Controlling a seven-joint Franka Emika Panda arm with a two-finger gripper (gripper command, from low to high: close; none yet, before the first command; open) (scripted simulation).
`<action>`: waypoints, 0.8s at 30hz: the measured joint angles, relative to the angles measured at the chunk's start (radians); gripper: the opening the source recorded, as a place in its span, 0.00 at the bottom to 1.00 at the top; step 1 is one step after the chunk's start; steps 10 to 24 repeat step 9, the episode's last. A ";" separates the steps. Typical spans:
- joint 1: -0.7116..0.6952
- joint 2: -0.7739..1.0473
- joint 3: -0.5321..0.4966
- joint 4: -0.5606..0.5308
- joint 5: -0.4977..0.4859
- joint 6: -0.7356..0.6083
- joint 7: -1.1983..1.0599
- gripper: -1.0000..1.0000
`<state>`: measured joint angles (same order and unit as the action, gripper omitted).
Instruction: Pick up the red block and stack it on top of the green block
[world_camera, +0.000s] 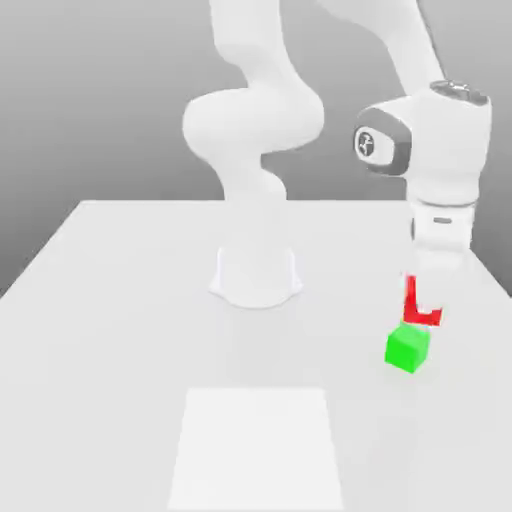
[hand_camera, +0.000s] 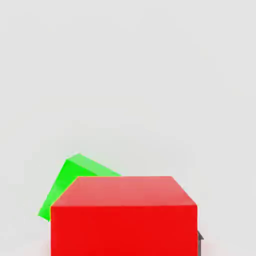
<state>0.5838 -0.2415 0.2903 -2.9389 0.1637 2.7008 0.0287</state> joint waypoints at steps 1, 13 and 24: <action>-0.002 0.024 0.007 -0.004 -0.010 0.028 0.001 0.00; -0.045 0.229 0.006 -0.004 -0.161 0.228 0.099 1.00; -0.045 0.229 0.006 -0.004 -0.161 0.228 0.099 1.00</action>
